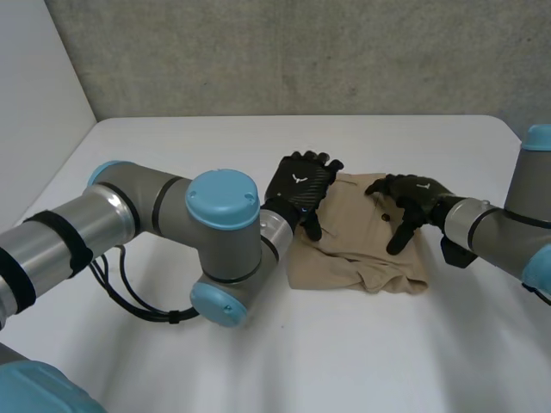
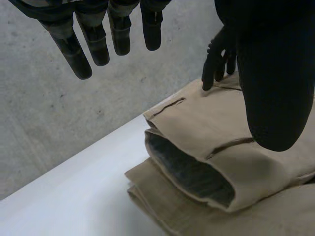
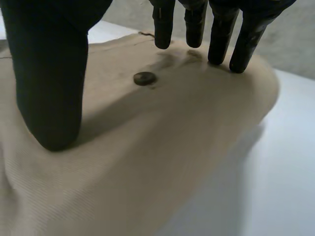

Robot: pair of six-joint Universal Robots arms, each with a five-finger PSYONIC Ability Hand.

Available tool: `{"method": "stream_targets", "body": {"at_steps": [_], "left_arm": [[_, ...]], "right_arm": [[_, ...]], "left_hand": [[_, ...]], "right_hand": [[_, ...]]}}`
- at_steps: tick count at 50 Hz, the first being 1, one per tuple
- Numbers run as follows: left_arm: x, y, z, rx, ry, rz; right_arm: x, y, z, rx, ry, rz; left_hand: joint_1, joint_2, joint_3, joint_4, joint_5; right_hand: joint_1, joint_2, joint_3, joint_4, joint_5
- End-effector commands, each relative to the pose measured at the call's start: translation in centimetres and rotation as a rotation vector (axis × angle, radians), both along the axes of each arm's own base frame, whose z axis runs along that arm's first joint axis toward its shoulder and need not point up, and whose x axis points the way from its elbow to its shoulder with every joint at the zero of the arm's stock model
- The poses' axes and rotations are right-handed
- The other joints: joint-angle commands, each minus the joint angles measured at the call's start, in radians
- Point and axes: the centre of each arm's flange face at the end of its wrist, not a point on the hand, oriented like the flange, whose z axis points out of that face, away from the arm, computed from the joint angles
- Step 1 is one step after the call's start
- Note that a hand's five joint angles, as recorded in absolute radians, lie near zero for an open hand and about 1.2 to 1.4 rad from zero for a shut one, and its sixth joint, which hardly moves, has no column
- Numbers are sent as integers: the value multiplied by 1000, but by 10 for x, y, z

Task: Fold the shorts.

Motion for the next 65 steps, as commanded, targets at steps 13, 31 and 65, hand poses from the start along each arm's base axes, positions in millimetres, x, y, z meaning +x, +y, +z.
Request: {"method": "stream_targets", "body": {"at_steps": [13, 31, 65], "left_arm": [[4, 0, -4, 12, -15, 14], [-2, 1, 8, -15, 18, 21], [7, 2, -26, 135, -142, 27]], "right_arm": [[15, 27, -10, 63, 110, 299], [-7, 35, 53, -111, 137, 74], [-16, 13, 7, -106, 211, -105]], "left_hand": [[59, 55, 57, 54, 56], [62, 58, 60, 57, 59], [91, 87, 89, 86, 89]], "right_hand": [[-24, -43, -39, -55, -66], [-24, -43, -39, -55, -66], [-24, -43, -39, -55, -66]]}}
